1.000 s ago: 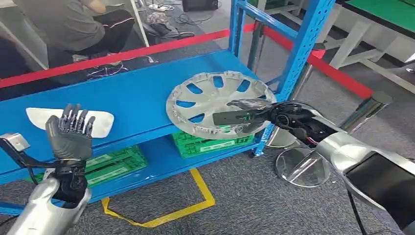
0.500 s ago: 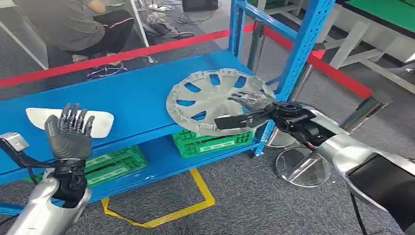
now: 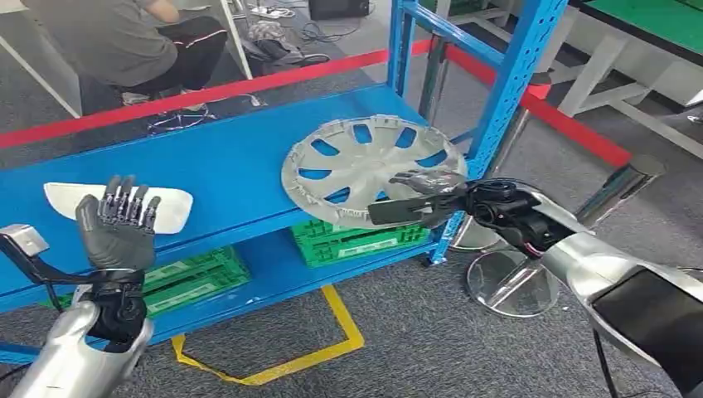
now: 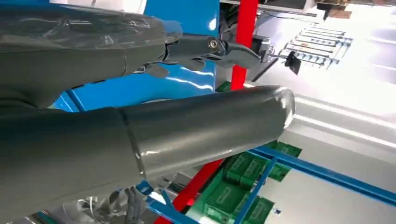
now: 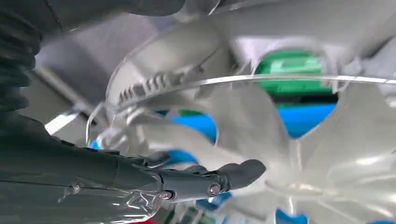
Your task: Take the parts from the cabinet and place them on the table.
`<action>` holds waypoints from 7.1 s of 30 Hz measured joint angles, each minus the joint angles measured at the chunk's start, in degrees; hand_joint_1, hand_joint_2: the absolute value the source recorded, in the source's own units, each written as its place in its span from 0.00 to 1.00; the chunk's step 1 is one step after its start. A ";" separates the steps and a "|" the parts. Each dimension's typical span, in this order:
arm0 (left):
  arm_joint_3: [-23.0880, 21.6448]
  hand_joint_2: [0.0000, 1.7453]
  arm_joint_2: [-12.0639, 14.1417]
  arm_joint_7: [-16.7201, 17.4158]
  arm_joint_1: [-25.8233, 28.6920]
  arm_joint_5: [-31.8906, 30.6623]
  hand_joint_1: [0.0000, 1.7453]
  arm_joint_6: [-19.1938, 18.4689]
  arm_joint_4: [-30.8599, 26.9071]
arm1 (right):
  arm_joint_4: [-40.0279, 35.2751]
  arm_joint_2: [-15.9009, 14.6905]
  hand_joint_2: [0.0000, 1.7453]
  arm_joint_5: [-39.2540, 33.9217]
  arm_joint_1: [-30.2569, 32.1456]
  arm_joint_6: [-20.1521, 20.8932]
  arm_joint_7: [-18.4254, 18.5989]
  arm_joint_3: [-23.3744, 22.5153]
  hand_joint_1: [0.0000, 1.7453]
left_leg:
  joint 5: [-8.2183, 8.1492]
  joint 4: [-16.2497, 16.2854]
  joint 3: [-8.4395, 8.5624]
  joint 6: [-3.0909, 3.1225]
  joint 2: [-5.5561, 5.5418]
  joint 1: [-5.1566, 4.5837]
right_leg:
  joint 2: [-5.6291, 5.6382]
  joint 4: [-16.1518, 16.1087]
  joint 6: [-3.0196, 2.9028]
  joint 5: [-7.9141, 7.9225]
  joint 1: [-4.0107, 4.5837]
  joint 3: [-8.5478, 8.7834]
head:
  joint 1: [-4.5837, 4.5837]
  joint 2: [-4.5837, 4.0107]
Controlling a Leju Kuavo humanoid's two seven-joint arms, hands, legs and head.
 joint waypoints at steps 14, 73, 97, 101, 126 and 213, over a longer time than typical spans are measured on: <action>0.00 0.00 0.00 0.20 -0.05 0.02 0.00 -0.26 0.00 | 0.00 0.00 1.00 -6.32 0.37 5.86 1.92 -3.98 0.00 | 0.00 0.00 0.00 0.00 0.00 0.00 | 0.00 0.00 0.00 0.00 0.00 0.00 | -0.02 0.00; 0.00 0.00 -1.07 -2.19 -1.65 0.22 0.00 -1.46 2.12 | 6.12 0.13 1.00 6.71 0.43 -8.18 -2.14 -0.15 0.00 | 0.00 0.00 -0.02 0.00 -0.02 0.00 | -0.02 -0.01 0.00 0.00 0.00 0.00 | 0.00 0.00; 0.00 0.00 -1.14 -3.21 -2.81 0.83 0.00 -1.97 4.68 | 9.62 0.59 1.00 13.93 0.45 -17.18 -4.70 2.12 0.00 | -0.01 0.00 -0.02 0.01 -0.01 0.00 | -0.02 -0.01 0.00 0.00 0.00 0.00 | -0.02 0.00; 0.00 0.00 -1.14 -3.26 -2.80 0.92 0.00 -1.88 4.68 | 10.45 0.61 1.00 14.54 0.45 -18.99 -5.22 2.14 0.00 | -0.01 0.00 -0.02 0.01 -0.01 0.00 | -0.02 -0.01 0.00 0.00 0.00 0.00 | 0.00 0.00; 0.00 0.00 -1.11 -4.02 -2.59 1.25 0.00 -1.44 4.81 | 14.99 1.14 1.00 16.68 0.44 -25.99 -6.95 2.10 1.00 | -0.01 0.00 -0.03 0.01 -0.02 0.00 | -0.02 -0.01 0.00 0.00 0.00 0.00 | 0.00 0.00; 0.00 1.00 -0.50 -6.62 0.69 -7.37 0.00 4.50 1.95 | -47.87 5.25 1.00 -23.95 20.56 -32.33 0.42 -17.51 1.00 | -0.05 0.09 -0.17 0.08 -0.07 -0.01 | -0.08 -0.01 0.02 -0.02 0.00 -0.08 | 0.07 0.00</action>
